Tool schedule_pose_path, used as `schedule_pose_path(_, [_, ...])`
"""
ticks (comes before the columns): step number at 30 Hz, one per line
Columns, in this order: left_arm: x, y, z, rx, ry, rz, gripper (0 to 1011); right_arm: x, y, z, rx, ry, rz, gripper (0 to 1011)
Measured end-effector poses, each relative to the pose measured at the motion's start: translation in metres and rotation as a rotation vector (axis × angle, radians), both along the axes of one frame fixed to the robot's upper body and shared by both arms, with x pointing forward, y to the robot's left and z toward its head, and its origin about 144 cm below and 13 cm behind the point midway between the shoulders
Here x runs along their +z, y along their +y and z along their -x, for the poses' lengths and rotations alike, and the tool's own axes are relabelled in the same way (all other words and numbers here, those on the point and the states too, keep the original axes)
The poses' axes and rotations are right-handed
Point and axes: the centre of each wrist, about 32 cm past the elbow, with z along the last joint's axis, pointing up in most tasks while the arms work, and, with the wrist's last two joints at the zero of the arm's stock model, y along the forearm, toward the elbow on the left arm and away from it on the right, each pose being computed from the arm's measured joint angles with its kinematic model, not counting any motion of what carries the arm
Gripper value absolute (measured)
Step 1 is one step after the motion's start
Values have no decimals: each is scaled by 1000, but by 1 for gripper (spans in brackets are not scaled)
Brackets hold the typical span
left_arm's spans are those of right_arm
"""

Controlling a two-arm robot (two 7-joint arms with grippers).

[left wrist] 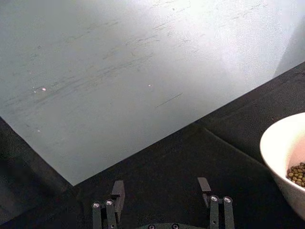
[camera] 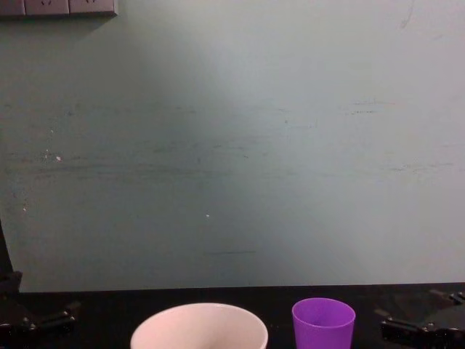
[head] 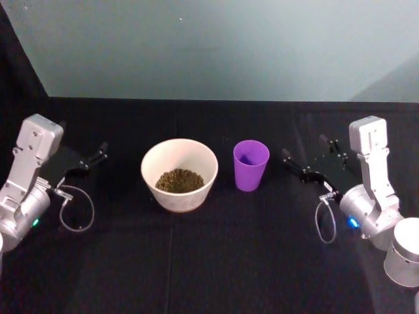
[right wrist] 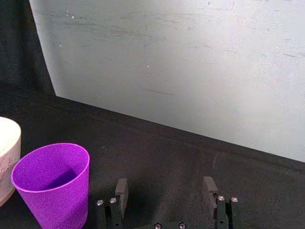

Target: Pick up the cup and pour the mung beans from the cup into the bowl.

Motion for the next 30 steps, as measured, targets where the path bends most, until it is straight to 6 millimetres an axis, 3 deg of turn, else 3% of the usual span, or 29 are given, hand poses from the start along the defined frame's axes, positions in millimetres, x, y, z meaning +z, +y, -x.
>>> schedule_pose_path(30, [0,0,0,0,0,0,1000,0,0,0,-1,-1,-5,1003])
